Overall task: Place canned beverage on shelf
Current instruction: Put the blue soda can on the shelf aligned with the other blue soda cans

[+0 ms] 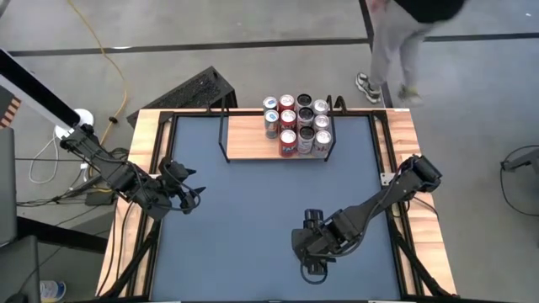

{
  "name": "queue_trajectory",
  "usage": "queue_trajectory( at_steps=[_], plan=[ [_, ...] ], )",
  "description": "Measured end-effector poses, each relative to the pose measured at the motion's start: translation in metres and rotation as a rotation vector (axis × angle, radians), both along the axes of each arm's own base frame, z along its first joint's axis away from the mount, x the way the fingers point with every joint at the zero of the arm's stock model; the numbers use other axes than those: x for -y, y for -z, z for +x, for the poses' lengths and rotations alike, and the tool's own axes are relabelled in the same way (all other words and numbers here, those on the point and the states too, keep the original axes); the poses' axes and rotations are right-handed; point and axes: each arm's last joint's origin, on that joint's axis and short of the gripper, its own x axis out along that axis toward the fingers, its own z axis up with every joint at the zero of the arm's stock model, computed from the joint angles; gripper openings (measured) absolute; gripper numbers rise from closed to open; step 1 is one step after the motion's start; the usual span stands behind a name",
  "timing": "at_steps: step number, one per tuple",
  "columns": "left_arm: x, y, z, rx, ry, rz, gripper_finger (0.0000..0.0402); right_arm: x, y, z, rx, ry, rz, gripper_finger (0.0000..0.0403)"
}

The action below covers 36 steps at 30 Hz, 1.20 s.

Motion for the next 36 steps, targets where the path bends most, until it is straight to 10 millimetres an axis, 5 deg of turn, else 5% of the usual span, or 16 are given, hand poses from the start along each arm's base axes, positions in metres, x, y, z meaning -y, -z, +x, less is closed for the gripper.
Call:
queue_trajectory(
  at_steps=[19, 27, 36],
  plan=[
    [0.000, 0.000, 0.000, -0.011, 0.017, 0.022, 0.0311, 0.000, 0.001, 0.003, 0.009, 0.004, 0.042, 0.0295],
    [0.000, 0.000, 0.000, -0.015, 0.019, 0.024, 0.0311, -0.005, 0.022, 0.013, -0.068, -0.008, 0.068, 0.0295],
    [-0.001, 0.001, -0.001, -0.022, 0.018, 0.031, 0.0311, -0.002, 0.023, 0.012, -0.096, 0.016, 0.053, 0.0288]
  ],
)
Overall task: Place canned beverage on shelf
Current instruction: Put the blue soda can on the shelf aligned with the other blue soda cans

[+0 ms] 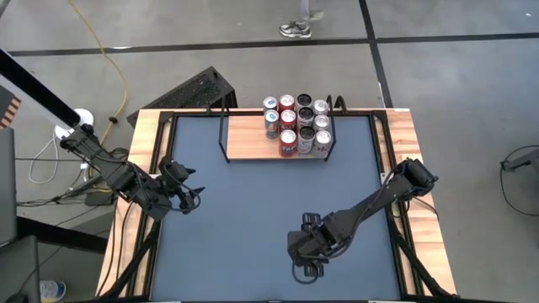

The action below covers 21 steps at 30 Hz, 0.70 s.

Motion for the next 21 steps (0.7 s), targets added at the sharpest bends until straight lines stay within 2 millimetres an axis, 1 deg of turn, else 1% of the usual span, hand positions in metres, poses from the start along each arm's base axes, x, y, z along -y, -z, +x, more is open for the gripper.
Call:
queue_trajectory(
  at_steps=[11, 14, 19, 21],
  plan=[
    [0.0000, 0.0000, 0.0000, 0.000, -0.001, 0.000, 0.0311, -0.0006, -0.0004, 0.0012, 0.008, -0.012, 0.015, 0.0270],
    [0.0000, 0.0000, 0.0000, 0.000, -0.002, 0.000, 0.0311, -0.0004, -0.0004, 0.0014, 0.009, -0.011, 0.015, 0.0248],
    [-0.0001, 0.0000, 0.0000, 0.001, -0.002, 0.000, 0.0311, -0.0007, -0.0011, 0.0013, 0.010, -0.014, 0.016, 0.0197],
    [0.0000, 0.0000, 0.0000, 0.001, -0.002, 0.000, 0.0311, -0.0006, -0.0012, 0.0012, 0.011, -0.013, 0.016, 0.0196]
  ],
)
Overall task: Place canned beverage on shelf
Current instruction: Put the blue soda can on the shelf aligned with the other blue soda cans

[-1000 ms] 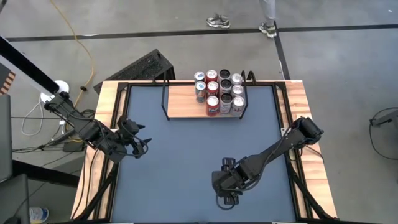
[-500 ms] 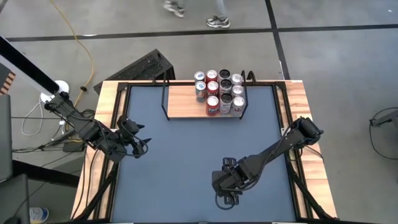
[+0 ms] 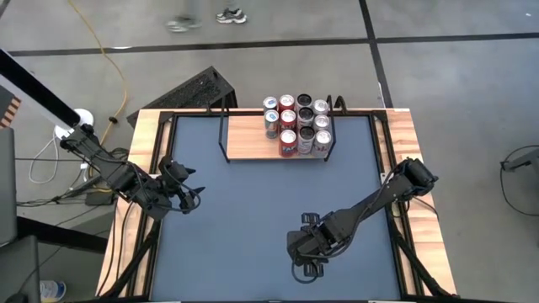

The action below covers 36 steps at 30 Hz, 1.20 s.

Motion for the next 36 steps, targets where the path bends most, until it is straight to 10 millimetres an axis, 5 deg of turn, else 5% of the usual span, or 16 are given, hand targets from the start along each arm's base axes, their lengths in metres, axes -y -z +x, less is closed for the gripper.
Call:
queue_trajectory(
  at_steps=[8, 18, 36],
  plan=[
    [0.000, 0.000, 0.000, 0.000, -0.001, 0.000, 0.0311, 0.005, -0.003, 0.000, -0.017, 0.018, -0.007, 0.0196],
    [0.000, 0.000, 0.000, 0.000, 0.000, 0.002, 0.0311, 0.037, -0.042, 0.013, -0.024, -0.037, -0.051, 0.0196],
    [0.000, 0.000, 0.000, 0.007, -0.010, -0.005, 0.0311, 0.183, -0.109, 0.052, 0.197, 0.009, -0.158, 0.0196]
  ],
)
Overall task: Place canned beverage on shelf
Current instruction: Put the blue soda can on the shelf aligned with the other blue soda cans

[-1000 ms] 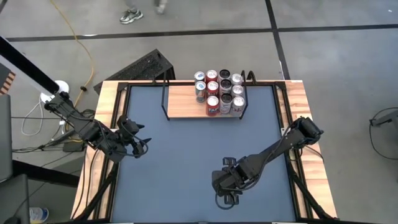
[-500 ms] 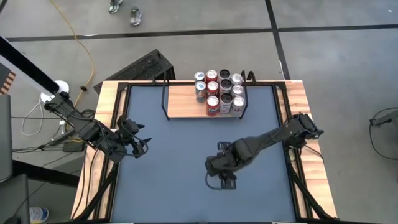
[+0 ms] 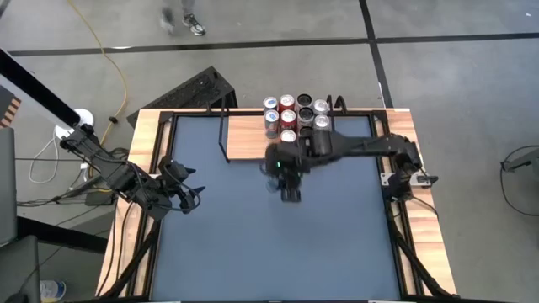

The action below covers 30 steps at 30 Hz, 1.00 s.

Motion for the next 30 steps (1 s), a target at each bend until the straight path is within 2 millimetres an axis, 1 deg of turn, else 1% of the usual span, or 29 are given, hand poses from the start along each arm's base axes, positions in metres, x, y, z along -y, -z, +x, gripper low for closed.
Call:
queue_trajectory(
  at_steps=[3, 6, 10, 14, 18, 20, 25, 30],
  plan=[
    [0.000, 0.000, 0.000, 0.003, -0.004, -0.005, 0.0311, 0.024, -0.002, 0.004, 0.041, 0.041, -0.015, 0.0196],
    [0.000, 0.000, 0.000, 0.008, -0.011, -0.007, 0.0311, 0.044, -0.003, 0.006, 0.074, 0.053, -0.045, 0.0197],
    [0.000, 0.000, 0.000, 0.018, -0.023, -0.006, 0.0311, 0.065, 0.006, 0.016, 0.081, 0.074, -0.062, 0.0197],
    [0.000, 0.000, 0.000, 0.022, -0.030, -0.012, 0.0311, 0.083, 0.023, 0.023, 0.038, 0.095, -0.053, 0.0197],
    [-0.001, 0.000, 0.000, 0.025, -0.038, -0.018, 0.0311, 0.097, 0.032, 0.028, 0.031, 0.091, -0.073, 0.0198],
    [-0.001, 0.000, 0.000, 0.026, -0.040, -0.017, 0.0311, 0.105, 0.029, 0.030, 0.058, 0.097, -0.084, 0.0198],
    [-0.001, 0.000, 0.000, 0.042, -0.061, -0.023, 0.0311, 0.126, 0.023, 0.029, 0.056, 0.123, -0.091, 0.0198],
    [-0.001, 0.000, 0.000, 0.046, -0.069, -0.030, 0.0311, 0.146, 0.025, 0.023, 0.046, 0.148, -0.087, 0.0199]
  ],
)
